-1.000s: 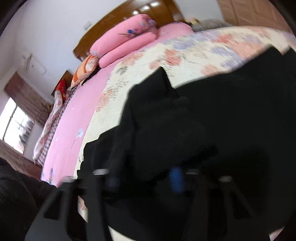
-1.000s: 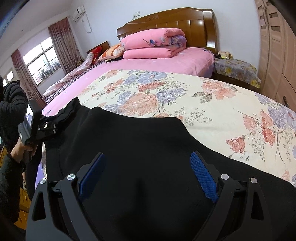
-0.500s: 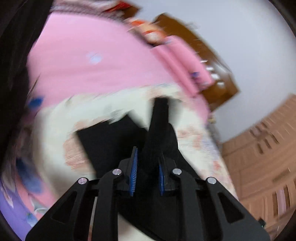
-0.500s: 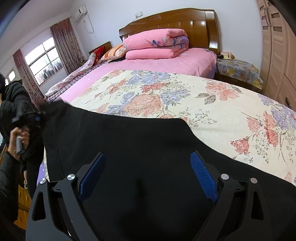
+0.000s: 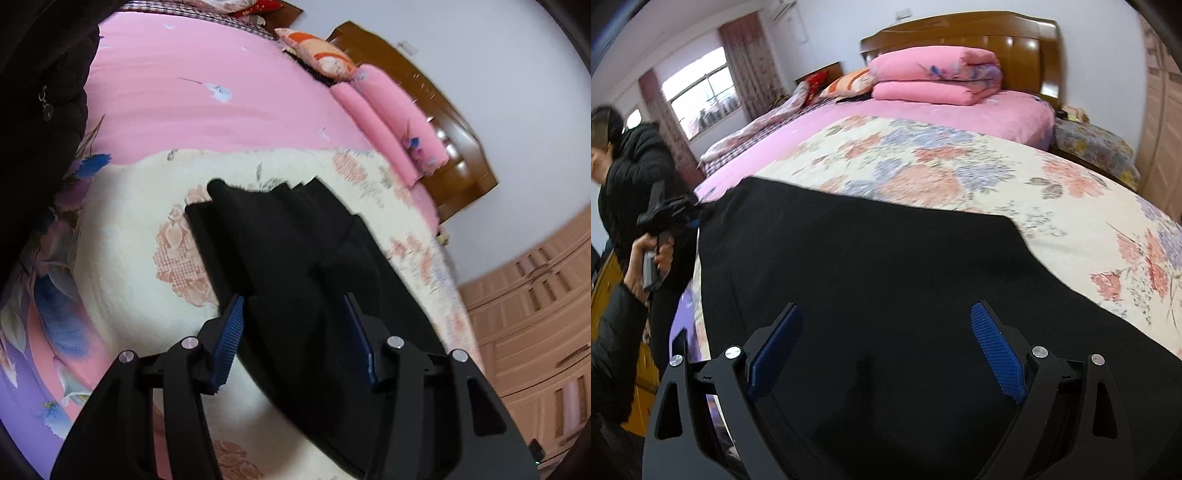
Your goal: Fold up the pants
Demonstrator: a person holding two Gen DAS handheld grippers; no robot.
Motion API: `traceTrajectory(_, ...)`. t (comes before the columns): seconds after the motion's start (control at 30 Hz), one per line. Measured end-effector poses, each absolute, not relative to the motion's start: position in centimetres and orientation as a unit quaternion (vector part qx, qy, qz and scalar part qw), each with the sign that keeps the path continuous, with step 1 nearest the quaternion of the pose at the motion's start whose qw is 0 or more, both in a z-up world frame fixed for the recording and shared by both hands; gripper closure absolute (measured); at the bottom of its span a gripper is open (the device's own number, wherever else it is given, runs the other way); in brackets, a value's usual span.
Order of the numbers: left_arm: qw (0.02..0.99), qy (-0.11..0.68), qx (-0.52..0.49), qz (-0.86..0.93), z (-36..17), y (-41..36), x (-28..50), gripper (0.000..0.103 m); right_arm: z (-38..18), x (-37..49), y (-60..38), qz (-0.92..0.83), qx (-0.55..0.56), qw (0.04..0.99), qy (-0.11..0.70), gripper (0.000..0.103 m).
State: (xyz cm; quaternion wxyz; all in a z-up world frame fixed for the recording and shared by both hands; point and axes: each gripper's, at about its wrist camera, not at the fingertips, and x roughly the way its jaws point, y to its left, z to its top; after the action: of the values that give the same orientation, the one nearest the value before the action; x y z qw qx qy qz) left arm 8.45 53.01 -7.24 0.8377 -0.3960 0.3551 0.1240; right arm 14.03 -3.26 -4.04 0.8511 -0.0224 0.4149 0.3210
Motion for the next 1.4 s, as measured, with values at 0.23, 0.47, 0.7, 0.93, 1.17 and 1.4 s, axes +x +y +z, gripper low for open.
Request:
traceTrajectory(0.23,0.838,0.370,-0.360,0.180,-7.1,52.0,7.8,0.085,-3.6,13.3,-3.9,0.307,-0.025,0.858,0.412,0.014)
traceTrajectory(0.47,0.856,0.329,-0.075,0.392,-0.1,40.0,9.4,0.014,-3.4,14.9,-8.2,0.251,-0.008,0.874,0.415,0.014)
traceTrajectory(0.7,0.916,0.396,0.061,-0.006,-1.3,18.7,17.3,0.013,-3.8,16.4,-13.3,0.187,0.014,0.884,0.428,0.014)
traceTrajectory(0.93,0.875,0.414,0.203,-0.148,-5.7,4.4,19.3,0.013,-6.0,16.9,-18.0,0.130,-0.014,0.875,0.466,0.011)
traceTrajectory(1.17,0.869,0.456,0.089,-0.172,-7.5,8.8,21.8,0.001,-8.1,17.0,-23.4,0.101,0.012,0.852,0.514,0.015)
traceTrajectory(1.4,0.880,0.439,0.119,-0.136,-6.0,7.7,20.9,0.002,-5.8,15.1,-21.8,0.075,-0.025,0.871,0.486,0.013)
